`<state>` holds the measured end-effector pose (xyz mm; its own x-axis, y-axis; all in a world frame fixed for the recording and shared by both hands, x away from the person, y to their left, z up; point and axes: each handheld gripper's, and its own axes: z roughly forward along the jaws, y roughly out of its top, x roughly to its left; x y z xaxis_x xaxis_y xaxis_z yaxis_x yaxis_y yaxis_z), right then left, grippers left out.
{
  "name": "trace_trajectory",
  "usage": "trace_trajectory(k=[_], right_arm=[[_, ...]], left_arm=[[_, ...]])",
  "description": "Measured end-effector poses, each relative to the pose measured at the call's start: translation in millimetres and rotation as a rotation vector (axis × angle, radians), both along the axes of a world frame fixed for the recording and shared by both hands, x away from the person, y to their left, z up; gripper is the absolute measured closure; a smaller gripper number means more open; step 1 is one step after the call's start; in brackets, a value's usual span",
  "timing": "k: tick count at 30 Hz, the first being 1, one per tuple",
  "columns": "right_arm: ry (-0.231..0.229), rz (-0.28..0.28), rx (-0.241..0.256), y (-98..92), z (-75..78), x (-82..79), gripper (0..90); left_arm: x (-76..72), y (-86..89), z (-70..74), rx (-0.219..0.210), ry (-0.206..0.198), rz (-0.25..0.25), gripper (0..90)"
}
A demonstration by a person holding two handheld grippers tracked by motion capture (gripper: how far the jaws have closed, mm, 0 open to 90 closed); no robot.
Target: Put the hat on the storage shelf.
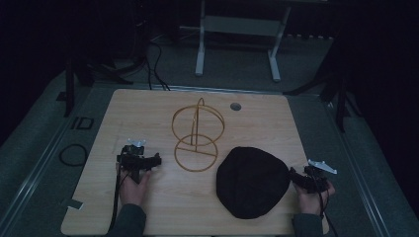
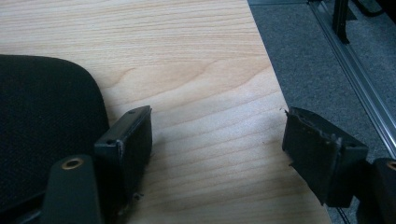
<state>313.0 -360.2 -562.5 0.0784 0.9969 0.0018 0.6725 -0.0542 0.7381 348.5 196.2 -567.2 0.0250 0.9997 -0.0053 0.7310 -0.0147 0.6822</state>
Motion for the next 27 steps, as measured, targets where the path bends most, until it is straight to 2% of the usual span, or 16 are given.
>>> trace_trajectory(k=[6, 7, 10, 13, 18, 27], right_arm=[[0.0, 0.004, 0.0, -0.1, 0.0, -0.6, 24.3], [0.0, 0.023, 0.001, -1.8, 0.2, -0.5, 25.4], [0.015, 0.028, 0.001, -7.2, 3.8, -1.3, 38.2], [0.006, 0.023, 0.023, -13.8, 10.7, -4.4, 44.9], [0.002, 0.121, -0.009, -14.5, 30.8, -8.6, 46.6], [0.0, 0.262, 0.014, -4.7, 53.5, -9.6, 40.6]], left_arm=[[0.0, -0.1, -0.1, 0.0, -0.001, 0.0, 1.2], [0.0, -0.1, -0.1, -0.001, -0.001, 0.0, 1.2], [0.0, -0.1, -0.1, -0.001, -0.001, 0.001, 1.2], [0.0, 0.0, -0.1, 0.0, -0.001, 0.0, 1.2], [-0.1, -0.1, -0.1, -0.001, -0.001, 0.0, 1.2], [0.0, -0.2, -0.1, 0.0, -0.001, 0.001, 1.2]])
